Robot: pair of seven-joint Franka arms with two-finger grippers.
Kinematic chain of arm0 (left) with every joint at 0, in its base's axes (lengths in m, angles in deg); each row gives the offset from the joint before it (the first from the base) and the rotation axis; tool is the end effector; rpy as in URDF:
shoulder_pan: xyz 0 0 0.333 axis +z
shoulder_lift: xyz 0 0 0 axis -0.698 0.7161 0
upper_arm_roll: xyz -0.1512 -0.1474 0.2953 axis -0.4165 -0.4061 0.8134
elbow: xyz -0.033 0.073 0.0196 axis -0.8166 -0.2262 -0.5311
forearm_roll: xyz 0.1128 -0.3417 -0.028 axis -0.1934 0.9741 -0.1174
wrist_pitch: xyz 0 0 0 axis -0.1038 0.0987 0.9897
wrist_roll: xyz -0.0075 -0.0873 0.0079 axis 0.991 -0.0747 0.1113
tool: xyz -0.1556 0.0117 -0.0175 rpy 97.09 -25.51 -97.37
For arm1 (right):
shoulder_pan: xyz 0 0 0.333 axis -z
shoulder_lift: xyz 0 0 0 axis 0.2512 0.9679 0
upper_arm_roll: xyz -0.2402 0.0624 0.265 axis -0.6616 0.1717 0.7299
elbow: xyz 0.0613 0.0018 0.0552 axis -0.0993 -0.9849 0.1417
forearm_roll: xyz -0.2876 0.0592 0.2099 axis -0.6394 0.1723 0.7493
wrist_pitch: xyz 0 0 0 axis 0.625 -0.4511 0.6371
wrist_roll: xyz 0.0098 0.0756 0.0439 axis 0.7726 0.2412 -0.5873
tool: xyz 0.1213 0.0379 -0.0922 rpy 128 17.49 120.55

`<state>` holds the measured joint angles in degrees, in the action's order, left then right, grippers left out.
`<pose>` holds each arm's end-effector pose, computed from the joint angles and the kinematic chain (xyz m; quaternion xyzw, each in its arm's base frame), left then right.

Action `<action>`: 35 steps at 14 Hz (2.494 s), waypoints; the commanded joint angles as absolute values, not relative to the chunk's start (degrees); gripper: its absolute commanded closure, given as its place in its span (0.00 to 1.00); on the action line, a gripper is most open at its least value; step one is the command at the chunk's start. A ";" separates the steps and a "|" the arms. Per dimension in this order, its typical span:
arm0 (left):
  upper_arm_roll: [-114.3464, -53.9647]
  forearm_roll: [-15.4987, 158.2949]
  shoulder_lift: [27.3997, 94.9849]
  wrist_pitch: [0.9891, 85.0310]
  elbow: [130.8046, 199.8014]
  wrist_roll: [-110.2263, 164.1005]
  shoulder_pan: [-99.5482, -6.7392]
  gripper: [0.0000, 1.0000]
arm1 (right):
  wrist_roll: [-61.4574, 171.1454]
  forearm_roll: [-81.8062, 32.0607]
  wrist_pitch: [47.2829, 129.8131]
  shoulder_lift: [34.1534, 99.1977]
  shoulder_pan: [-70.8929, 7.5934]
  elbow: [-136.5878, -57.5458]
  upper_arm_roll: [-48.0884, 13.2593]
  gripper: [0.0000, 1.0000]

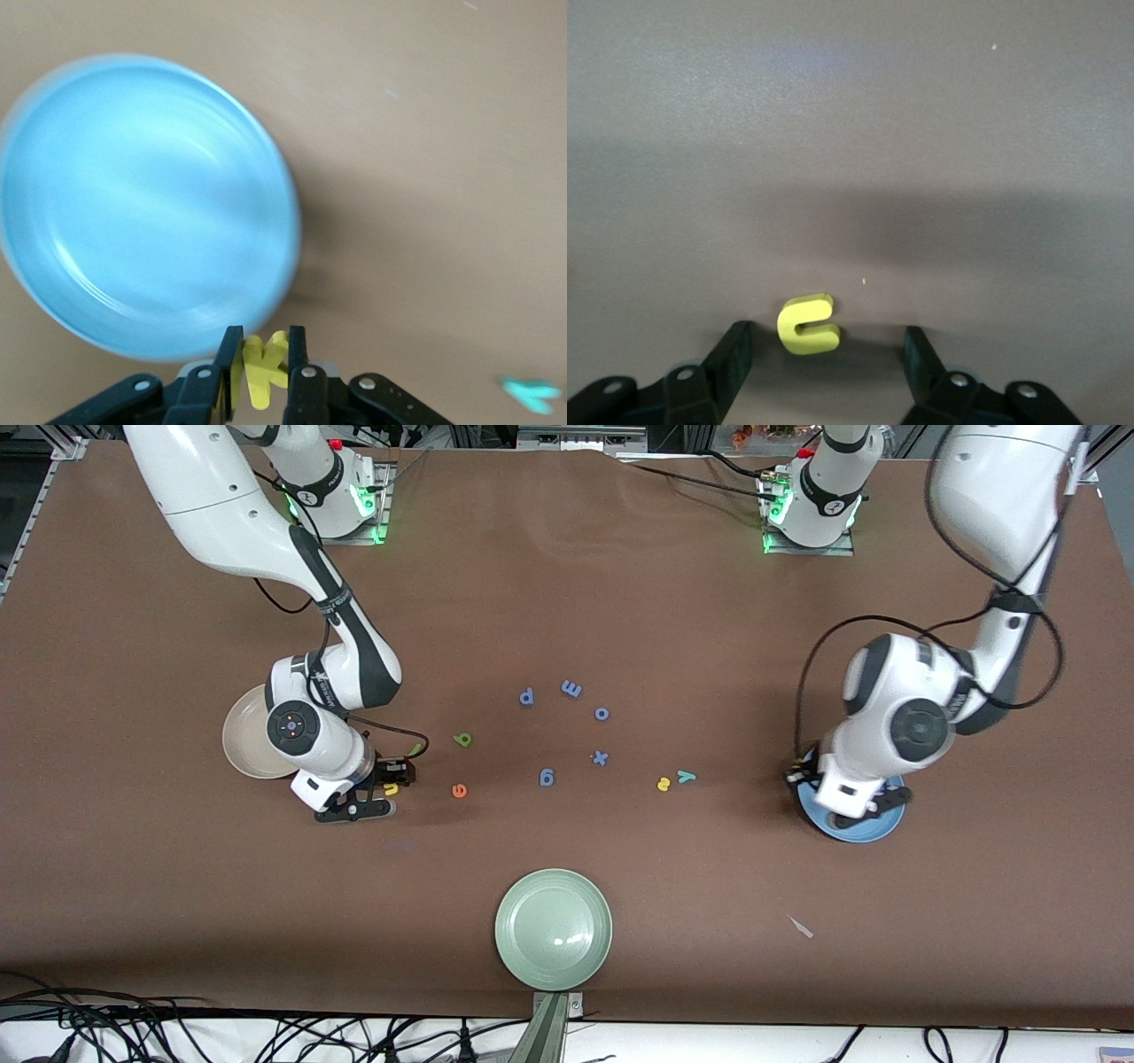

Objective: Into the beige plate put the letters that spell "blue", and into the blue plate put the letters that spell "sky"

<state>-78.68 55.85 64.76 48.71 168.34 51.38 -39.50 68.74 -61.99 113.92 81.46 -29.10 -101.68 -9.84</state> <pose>0.6254 -0.0668 0.2745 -0.9821 -0.1739 0.0713 0.0157 0.6307 0.1870 0.1837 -0.9978 -0.0656 0.0105 0.0084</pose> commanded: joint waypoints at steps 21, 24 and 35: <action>-94.66 54.67 67.46 42.12 166.23 37.80 -38.72 0.00 | 69.19 -60.84 112.78 80.30 -29.93 -100.27 -9.77 0.78; -94.13 54.06 71.86 50.79 166.66 36.57 -45.39 0.00 | 68.49 -60.84 106.45 77.94 -29.49 -99.03 -10.29 0.79; -95.10 35.07 78.81 59.35 166.14 23.68 -45.68 0.00 | 47.32 -60.75 109.04 62.21 -29.05 -120.36 -25.67 0.79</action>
